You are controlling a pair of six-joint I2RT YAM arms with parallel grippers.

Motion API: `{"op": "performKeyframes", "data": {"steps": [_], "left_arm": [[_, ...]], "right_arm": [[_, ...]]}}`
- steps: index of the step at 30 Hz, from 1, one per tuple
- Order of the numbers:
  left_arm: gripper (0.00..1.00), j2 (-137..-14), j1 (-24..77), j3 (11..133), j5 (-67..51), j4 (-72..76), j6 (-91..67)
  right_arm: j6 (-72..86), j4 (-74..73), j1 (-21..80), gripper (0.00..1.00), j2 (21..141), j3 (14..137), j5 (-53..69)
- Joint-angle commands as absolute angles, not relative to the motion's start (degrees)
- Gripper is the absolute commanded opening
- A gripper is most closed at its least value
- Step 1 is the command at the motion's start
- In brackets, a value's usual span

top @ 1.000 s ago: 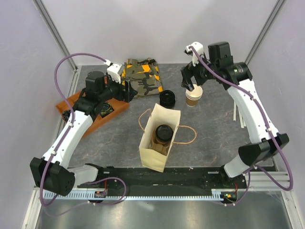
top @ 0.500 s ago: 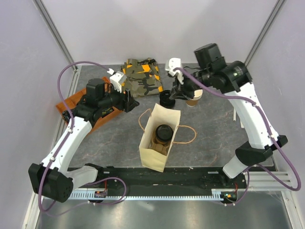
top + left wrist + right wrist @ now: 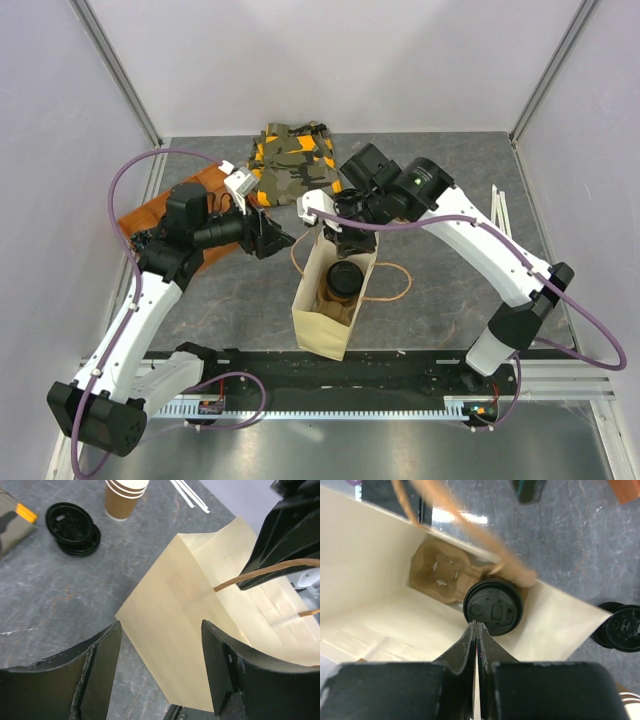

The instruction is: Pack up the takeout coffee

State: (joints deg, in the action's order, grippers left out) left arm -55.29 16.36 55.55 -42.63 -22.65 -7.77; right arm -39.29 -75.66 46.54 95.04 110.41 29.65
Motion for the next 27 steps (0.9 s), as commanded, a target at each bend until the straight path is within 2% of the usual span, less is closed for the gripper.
{"op": "performKeyframes", "data": {"steps": [1,7,27], "left_arm": [[0.72,-57.56,16.26,59.15,-47.99,-21.71,-13.97],[0.75,-58.45,16.35,59.15,-50.27,-18.20,-17.31],[0.80,-60.47,19.33,59.50,-53.61,-18.37,-16.52]], "right_arm": [[-42.98,-69.82,47.20,0.00,88.60,103.75,28.74],[-44.47,-56.62,47.99,0.00,83.06,91.95,26.81],[-57.04,-50.45,48.08,0.00,80.33,80.51,29.44]]}}
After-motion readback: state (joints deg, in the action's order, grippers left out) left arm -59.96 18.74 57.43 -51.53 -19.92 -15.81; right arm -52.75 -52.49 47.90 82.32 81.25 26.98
